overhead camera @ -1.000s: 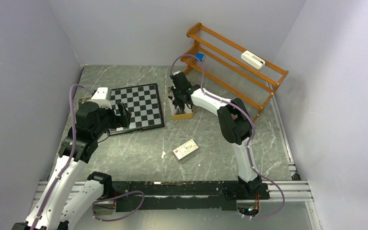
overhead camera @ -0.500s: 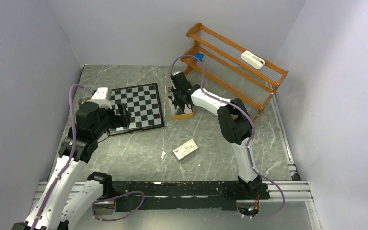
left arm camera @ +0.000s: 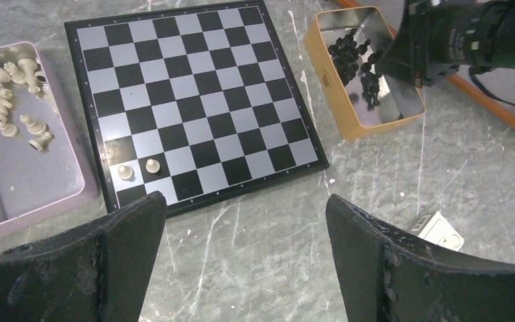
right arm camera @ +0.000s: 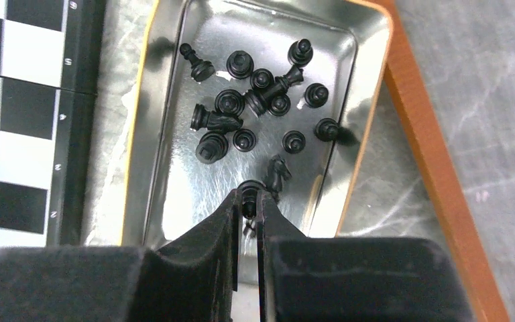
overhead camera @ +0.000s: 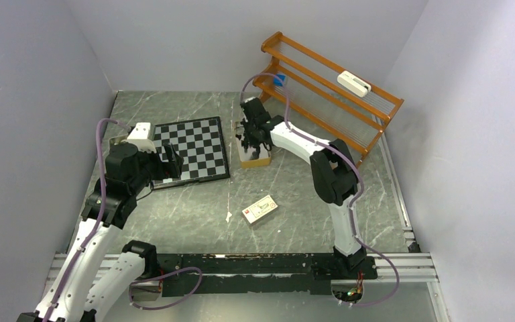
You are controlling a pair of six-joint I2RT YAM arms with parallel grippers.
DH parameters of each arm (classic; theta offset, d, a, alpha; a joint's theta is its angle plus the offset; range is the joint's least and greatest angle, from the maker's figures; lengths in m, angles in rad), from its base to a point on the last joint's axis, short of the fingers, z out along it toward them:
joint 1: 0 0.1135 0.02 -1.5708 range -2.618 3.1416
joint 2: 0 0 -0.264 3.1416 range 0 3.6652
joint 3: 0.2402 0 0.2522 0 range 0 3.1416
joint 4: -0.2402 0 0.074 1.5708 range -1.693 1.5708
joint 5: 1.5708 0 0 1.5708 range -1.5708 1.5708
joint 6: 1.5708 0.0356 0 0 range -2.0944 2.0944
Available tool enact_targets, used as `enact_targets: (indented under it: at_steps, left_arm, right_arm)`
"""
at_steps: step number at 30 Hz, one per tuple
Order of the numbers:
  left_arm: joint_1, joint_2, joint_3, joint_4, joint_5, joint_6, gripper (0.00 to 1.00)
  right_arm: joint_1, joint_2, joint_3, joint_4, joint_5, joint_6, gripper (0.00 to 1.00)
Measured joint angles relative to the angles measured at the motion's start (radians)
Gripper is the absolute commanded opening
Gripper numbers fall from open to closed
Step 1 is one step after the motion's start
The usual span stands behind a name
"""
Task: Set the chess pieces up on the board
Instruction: Pick up the chess piece from the storage box, then place the chess piece on the chessboard.
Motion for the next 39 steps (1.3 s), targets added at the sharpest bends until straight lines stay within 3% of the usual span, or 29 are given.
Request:
enact_targets:
  at_steps: [9, 20, 34, 39]
  left_arm:
    - [0.0, -0.003, 0.0, 0.0, 0.0, 0.0, 0.93]
    - [0.0, -0.017, 0.0, -0.005, -0.019, -0.001, 0.92]
    - [0.027, -0.045, 0.0, -0.027, -0.105, -0.012, 0.93]
    - [0.034, -0.044, 0.0, -0.027, -0.107, -0.016, 0.9]
  right_arm:
    - [0.001, -0.137, 0.003, -0.036, -0.023, 0.0, 0.07]
    - [0.043, -0.129, 0.126, -0.068, -0.097, 0.001, 0.07]
    - [0.142, 0.219, 0.525, -0.02, -0.121, -0.035, 0.08]
    - [0.153, 0.282, 0.543, 0.025, -0.13, -0.057, 0.08]
